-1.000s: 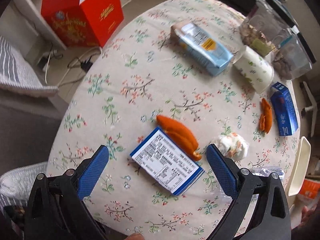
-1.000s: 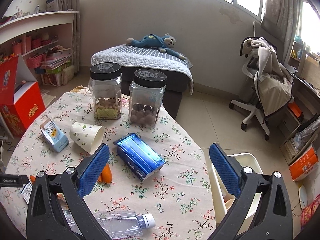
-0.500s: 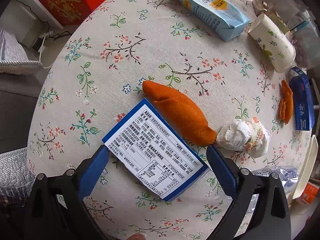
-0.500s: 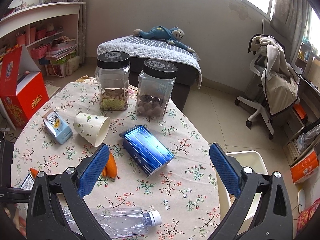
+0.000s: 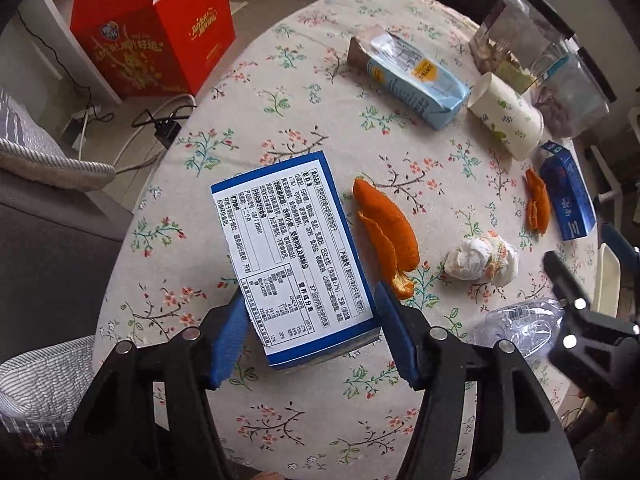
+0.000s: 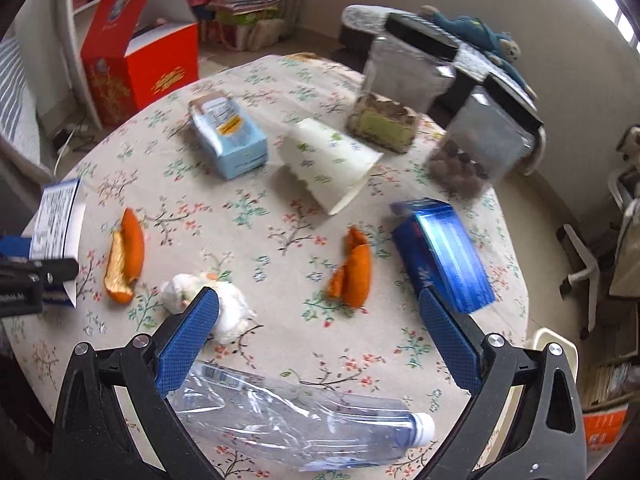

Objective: Collect trash
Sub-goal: 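Grasp the white blue-bordered box with the left tool while the right tool grasps the white plastic bundle, then lift the box and plastic bundle and carry both toward the white bin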

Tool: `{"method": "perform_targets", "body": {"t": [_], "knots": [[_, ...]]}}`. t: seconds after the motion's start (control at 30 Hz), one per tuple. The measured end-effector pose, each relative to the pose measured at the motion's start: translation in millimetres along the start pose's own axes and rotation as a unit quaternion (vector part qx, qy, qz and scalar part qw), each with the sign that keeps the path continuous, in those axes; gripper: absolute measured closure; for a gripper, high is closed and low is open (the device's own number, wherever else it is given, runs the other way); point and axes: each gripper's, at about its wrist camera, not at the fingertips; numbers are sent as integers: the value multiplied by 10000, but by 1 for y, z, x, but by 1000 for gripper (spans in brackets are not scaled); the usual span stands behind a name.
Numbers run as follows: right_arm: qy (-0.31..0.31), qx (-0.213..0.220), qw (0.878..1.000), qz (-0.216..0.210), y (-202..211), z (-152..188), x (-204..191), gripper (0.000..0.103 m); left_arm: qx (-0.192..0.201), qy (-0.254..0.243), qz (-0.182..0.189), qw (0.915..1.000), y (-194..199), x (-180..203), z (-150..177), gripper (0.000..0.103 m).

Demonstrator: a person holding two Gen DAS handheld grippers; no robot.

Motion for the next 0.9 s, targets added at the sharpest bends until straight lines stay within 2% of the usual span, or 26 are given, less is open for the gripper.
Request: {"method": "perform_targets", "body": {"t": [0.07,0.17,0.27,0.37,0.43,0.57,0.73,0.9], "knots": [[500,-312,9982,-146,-16,-2,-21,7,172,-9,30,9998,9,-3,-3,42],[1029,-711,9920,-149,-37,2,-43,17,383,-58,1,9992,15,-10,-4,42],[852,-1049,9899,-424,-53,3,-43,43,396,-37,51,9992,11,-20,-9,42],[383,-1089,9901,-802,-53,-4,-31,69,334,34,82,9994,6,-24,-12,42],[55,-1039,9896,-998,-51,-7,-21,73,330,65,81,9994,5,-27,-11,42],[-402,-726,9898,-1154,-40,-12,-8,74,378,151,87,9991,6,-28,-12,42],[-678,-35,9916,-1101,-4,-23,-1,74,529,278,94,9982,12,-32,-17,42],[-964,628,9876,-1067,28,-29,15,73,825,426,125,9956,26,-34,-22,42]]}}
Point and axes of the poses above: each gripper's, at about its wrist camera, not at the fingertips, and y roughly against the way its jaws point, x to its right, z to its underside, and after that the axes turned 11 degrees about -z, right-handed
